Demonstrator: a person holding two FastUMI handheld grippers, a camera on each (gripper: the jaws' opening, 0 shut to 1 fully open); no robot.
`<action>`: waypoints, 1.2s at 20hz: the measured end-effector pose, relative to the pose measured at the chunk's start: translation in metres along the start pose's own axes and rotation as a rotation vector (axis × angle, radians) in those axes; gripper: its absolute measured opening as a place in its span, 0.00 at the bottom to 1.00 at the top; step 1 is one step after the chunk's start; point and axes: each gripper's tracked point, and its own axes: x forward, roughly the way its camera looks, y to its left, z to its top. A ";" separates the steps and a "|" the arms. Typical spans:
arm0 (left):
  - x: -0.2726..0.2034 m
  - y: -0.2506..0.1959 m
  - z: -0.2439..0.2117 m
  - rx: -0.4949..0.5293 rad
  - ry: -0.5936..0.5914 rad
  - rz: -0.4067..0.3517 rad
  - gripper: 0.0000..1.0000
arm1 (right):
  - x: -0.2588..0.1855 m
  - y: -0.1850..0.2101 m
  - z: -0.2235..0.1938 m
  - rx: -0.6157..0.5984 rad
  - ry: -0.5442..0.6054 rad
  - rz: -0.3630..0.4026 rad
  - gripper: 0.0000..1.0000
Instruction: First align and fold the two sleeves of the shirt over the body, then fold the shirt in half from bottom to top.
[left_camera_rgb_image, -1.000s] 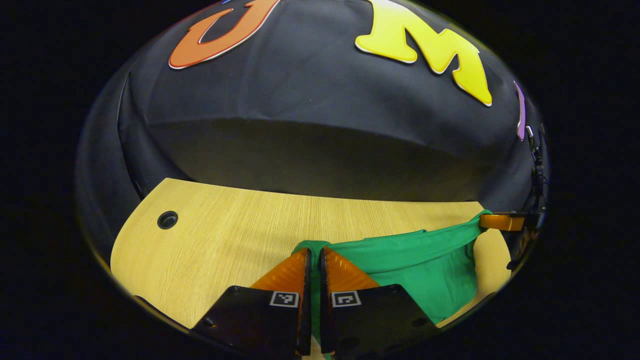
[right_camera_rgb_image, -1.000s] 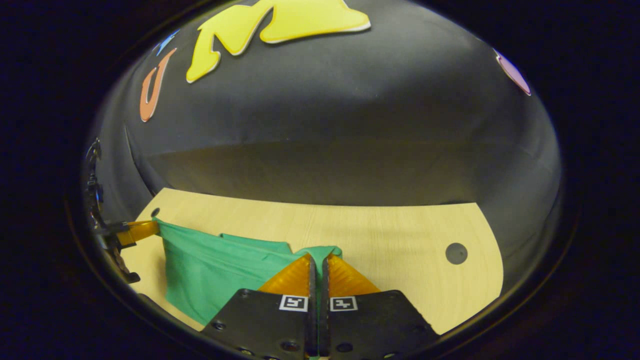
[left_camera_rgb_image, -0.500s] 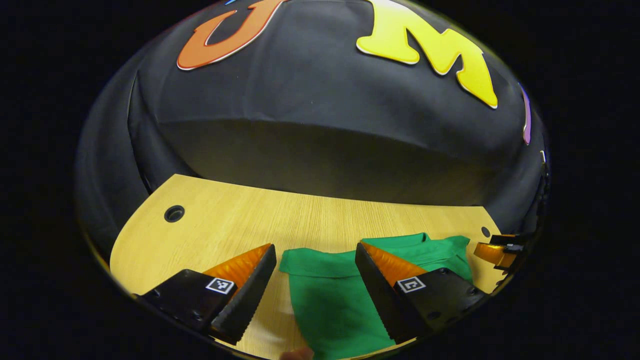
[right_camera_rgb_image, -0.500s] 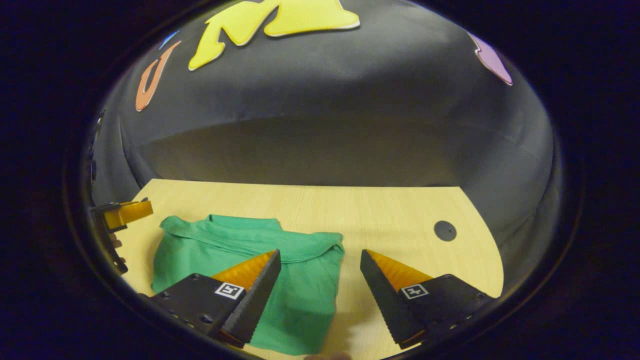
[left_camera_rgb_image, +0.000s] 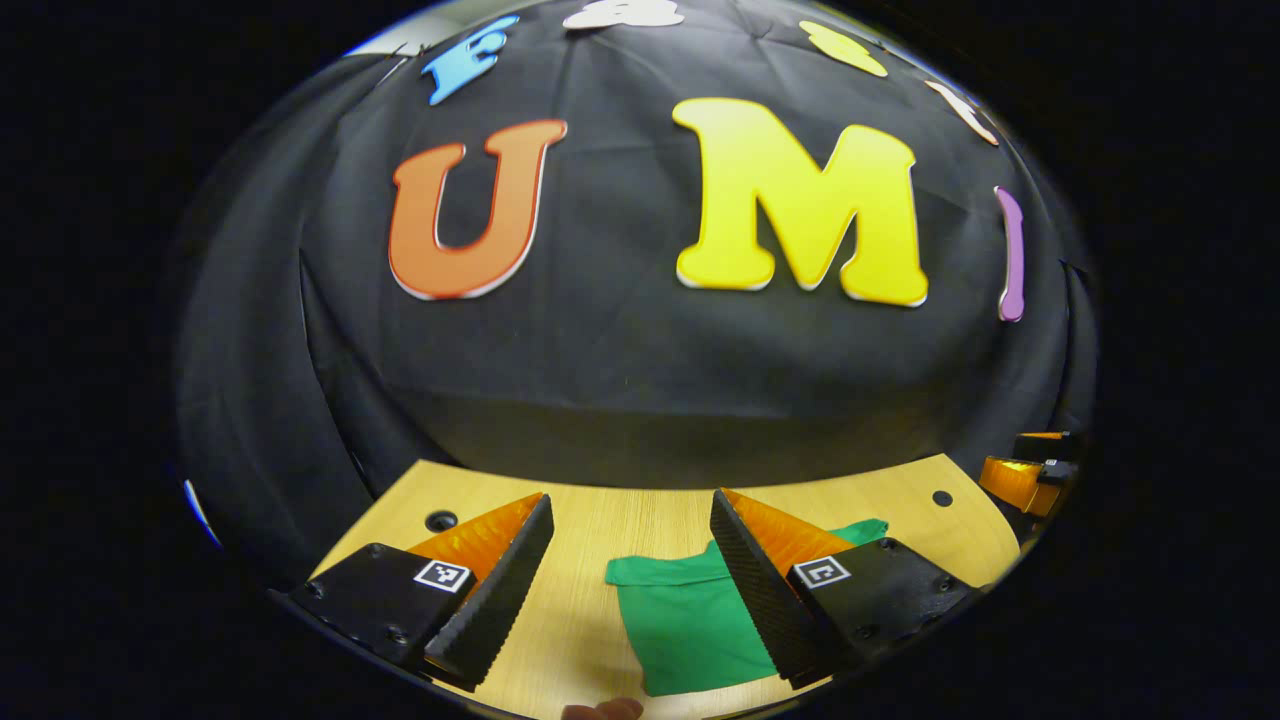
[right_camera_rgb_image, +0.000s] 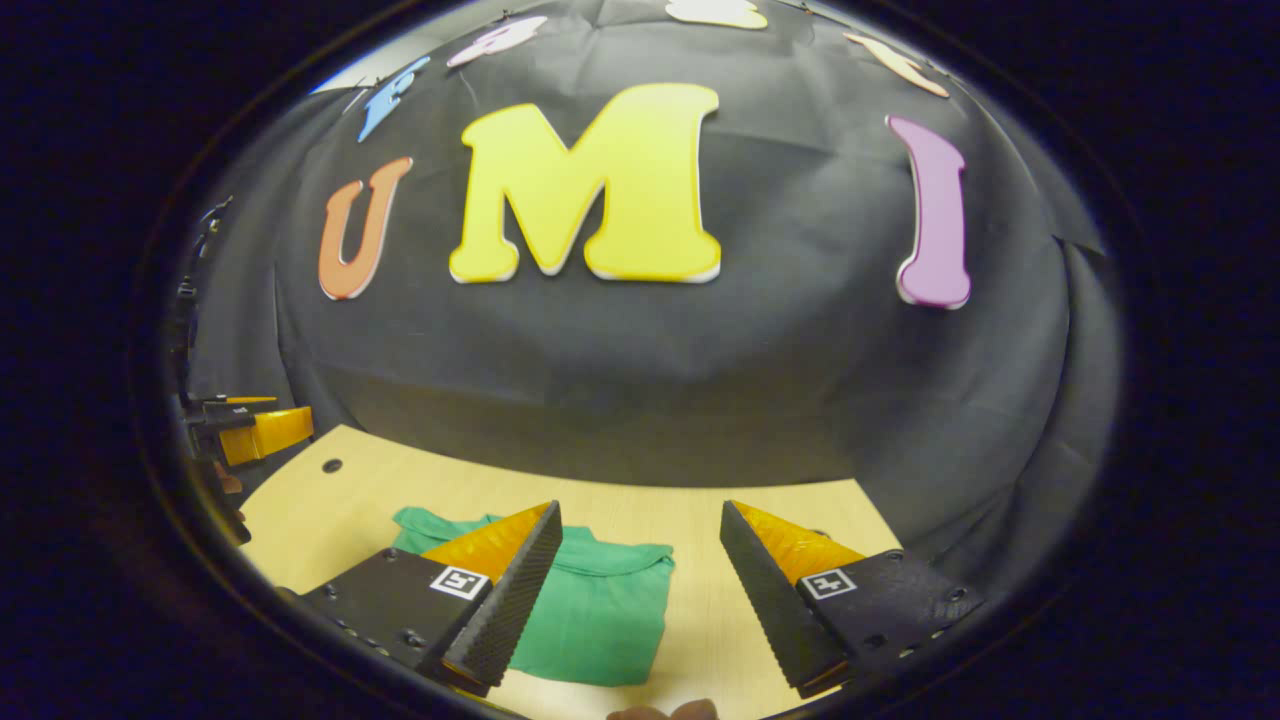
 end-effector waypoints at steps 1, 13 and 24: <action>-0.016 -0.006 0.018 0.011 -0.031 0.001 1.00 | -0.020 0.000 0.013 0.000 -0.034 -0.006 0.97; -0.191 -0.052 0.104 0.024 -0.232 -0.059 0.99 | -0.221 0.017 0.068 -0.039 -0.235 -0.033 0.95; -0.232 -0.061 0.082 0.022 -0.223 -0.048 0.94 | -0.259 0.019 0.060 -0.016 -0.241 -0.035 0.97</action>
